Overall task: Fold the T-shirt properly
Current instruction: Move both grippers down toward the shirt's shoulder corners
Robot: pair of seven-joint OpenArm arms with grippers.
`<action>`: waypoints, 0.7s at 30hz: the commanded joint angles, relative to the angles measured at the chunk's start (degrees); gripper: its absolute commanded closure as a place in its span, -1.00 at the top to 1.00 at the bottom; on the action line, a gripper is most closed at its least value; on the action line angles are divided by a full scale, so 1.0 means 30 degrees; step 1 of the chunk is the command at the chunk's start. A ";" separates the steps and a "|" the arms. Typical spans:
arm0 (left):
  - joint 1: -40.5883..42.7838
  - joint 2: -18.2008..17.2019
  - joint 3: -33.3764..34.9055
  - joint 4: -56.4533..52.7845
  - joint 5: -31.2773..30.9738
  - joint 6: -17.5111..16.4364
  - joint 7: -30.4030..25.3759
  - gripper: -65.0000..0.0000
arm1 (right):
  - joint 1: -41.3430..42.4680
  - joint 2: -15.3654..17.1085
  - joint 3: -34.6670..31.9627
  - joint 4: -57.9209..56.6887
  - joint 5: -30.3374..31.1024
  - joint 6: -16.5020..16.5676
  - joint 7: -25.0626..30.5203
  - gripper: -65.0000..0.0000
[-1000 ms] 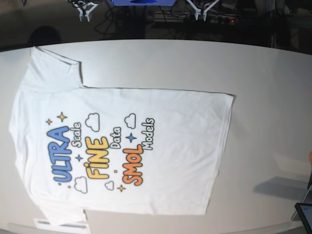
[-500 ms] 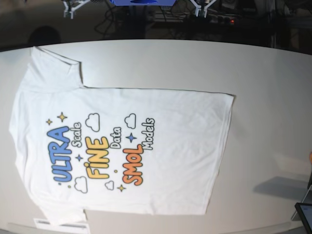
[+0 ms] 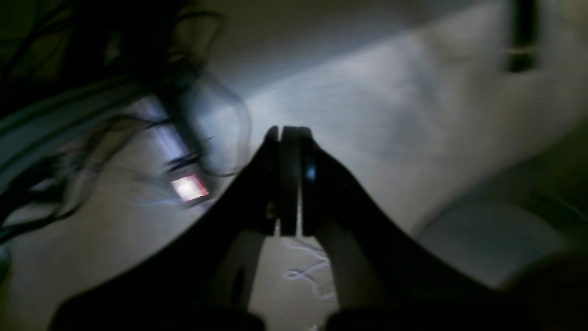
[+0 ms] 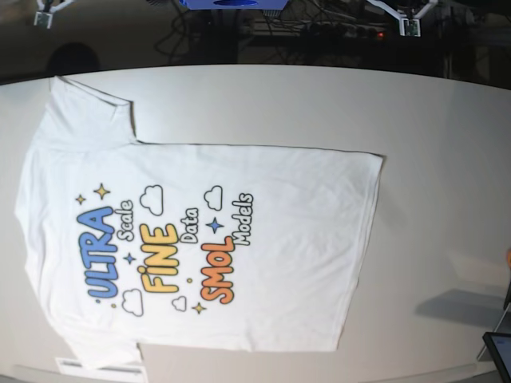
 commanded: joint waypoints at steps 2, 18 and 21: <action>0.0999 -0.0121 -0.0267 0.1932 -0.0070 0.0078 -0.0281 -1.00 | -0.0294 -0.0250 0.0894 0.1898 0.0122 0.0076 -0.0415 -1.00; 0.0384 -0.0121 -0.2934 0.8994 -0.0217 0.0049 -0.0135 -1.00 | 0.0644 0.0278 0.1773 0.7994 0.0152 0.1219 -0.1353 -1.00; -0.0407 -0.0121 -0.3256 0.9052 -0.0246 -0.0508 0.0803 -1.00 | 0.1553 0.0483 0.1803 0.8023 0.0210 0.4794 -0.1441 -1.00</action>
